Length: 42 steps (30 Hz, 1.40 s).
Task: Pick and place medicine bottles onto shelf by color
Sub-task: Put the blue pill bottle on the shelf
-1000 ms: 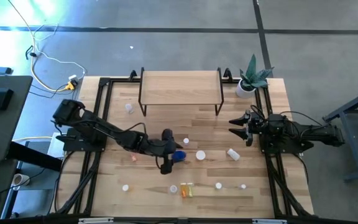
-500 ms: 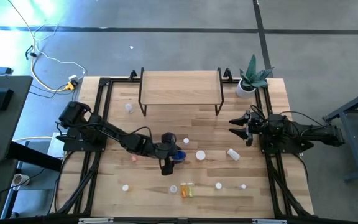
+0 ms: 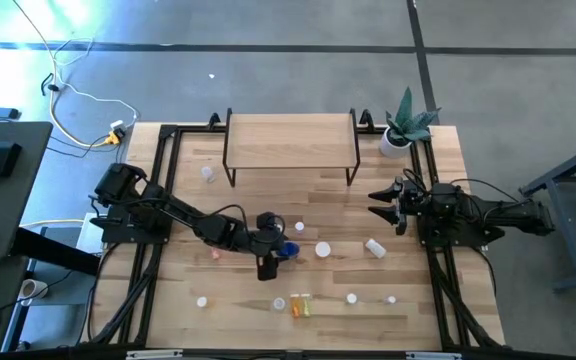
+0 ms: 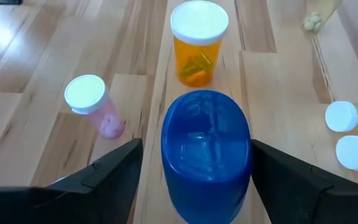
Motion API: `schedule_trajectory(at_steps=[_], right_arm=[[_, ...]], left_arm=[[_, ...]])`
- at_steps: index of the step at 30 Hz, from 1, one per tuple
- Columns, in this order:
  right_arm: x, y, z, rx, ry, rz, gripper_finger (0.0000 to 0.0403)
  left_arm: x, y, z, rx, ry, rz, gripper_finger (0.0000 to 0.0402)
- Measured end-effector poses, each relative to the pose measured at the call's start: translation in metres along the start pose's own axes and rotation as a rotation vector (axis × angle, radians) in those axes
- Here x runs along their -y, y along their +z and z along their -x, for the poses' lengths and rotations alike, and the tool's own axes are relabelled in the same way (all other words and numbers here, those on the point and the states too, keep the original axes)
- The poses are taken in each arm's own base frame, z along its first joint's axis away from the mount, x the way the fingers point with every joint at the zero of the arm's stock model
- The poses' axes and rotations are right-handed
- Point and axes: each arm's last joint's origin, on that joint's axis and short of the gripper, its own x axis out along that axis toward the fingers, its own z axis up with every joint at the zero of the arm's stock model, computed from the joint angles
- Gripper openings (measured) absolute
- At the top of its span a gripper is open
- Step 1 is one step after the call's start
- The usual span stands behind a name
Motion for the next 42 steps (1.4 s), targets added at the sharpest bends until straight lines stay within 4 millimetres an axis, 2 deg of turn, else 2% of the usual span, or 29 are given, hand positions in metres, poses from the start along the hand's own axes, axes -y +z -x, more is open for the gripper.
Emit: schedule_trajectory(at_steps=[5, 14, 21, 25, 31, 36, 42], right_arm=[[0.000, 0.000, 0.000, 0.000, 0.000, 0.000, 0.0224], [0.000, 0.000, 0.000, -0.001, 0.000, 0.000, 0.0224], [0.000, 0.000, 0.000, 0.000, 0.000, 0.000, 0.0224], [0.000, 0.000, 0.000, 0.000, 0.000, 0.000, 0.0224], [0.000, 0.000, 0.000, 0.000, 0.000, 0.000, 0.0224], [0.000, 0.000, 0.000, 0.000, 0.000, 0.000, 0.0224], [0.000, 0.000, 0.000, 0.000, 0.000, 0.000, 0.0224]], left_arm=[[0.001, -0.003, -0.003, -0.010, -0.012, -0.003, 0.0246], [0.005, -0.010, -0.012, -0.039, -0.050, 0.025, 0.0162], [0.004, -0.003, -0.005, -0.018, -0.069, 0.031, 0.0158], [-0.005, 0.012, 0.010, 0.036, -0.079, 0.044, 0.0159], [-0.035, 0.039, 0.041, 0.134, -0.095, 0.046, 0.0157], [-0.071, 0.056, 0.077, 0.203, -0.051, 0.043, 0.0157], [-0.119, 0.064, 0.125, 0.266, 0.097, -0.021, 0.0158]])
